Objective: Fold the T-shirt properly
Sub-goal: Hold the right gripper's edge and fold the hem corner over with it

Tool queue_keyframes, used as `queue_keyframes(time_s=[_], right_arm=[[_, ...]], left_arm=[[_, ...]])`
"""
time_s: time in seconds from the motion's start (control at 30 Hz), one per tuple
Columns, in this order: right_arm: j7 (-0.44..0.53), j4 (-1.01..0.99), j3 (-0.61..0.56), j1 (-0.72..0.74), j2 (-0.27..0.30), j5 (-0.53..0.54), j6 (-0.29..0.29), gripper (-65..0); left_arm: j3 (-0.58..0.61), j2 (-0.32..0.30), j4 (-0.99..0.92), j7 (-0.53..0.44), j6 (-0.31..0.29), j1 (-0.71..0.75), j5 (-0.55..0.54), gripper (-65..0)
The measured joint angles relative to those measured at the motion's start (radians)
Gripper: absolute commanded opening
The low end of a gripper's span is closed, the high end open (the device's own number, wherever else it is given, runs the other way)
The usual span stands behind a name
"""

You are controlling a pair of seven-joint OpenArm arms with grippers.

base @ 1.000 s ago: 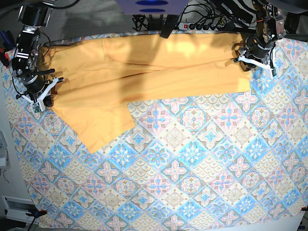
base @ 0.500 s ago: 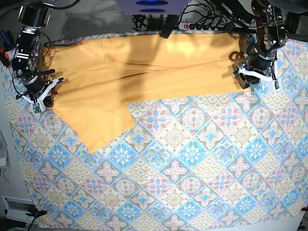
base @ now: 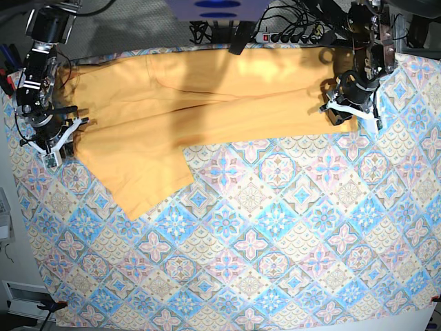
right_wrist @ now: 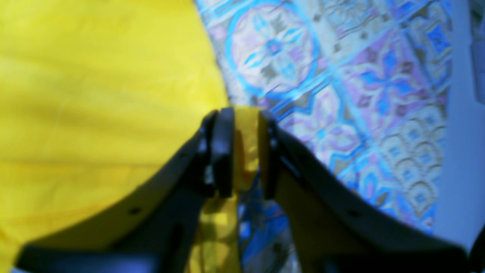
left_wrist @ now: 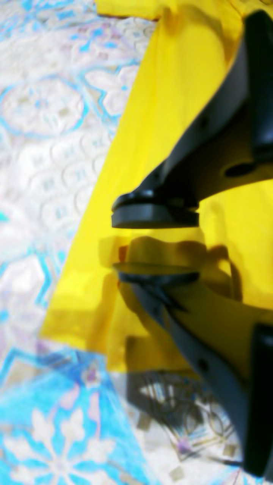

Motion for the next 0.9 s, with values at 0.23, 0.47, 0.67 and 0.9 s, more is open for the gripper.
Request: queue_keyframes(time_s=[0.23, 0.47, 0.67, 0.9], right_arm=[[-0.008, -0.014, -0.006, 0.072, -0.005, 0.000, -0.039, -33.7], [0.006, -0.126, -0.174, 0.220, -0.053, 0.016, -0.031, -33.1], [0.058, -0.306, -0.256, 0.324, -0.034, 0.002, -0.044, -33.2], [0.146, -0.527, -0.263, 0.401, -0.040, 0.007, -0.010, -33.2]], left_arm=[[-0.002, -0.002, -0.029, 0.001, 0.006, 0.001, 0.001, -51.2], [-0.002, -0.002, -0.037, -0.003, 0.006, 0.000, 0.001, -51.3], [-0.002, 0.000, -0.037, -0.003, 0.006, 0.003, 0.000, -51.3], [-0.002, -0.002, -0.037, -0.003, 0.006, 0.006, 0.000, -51.3]])
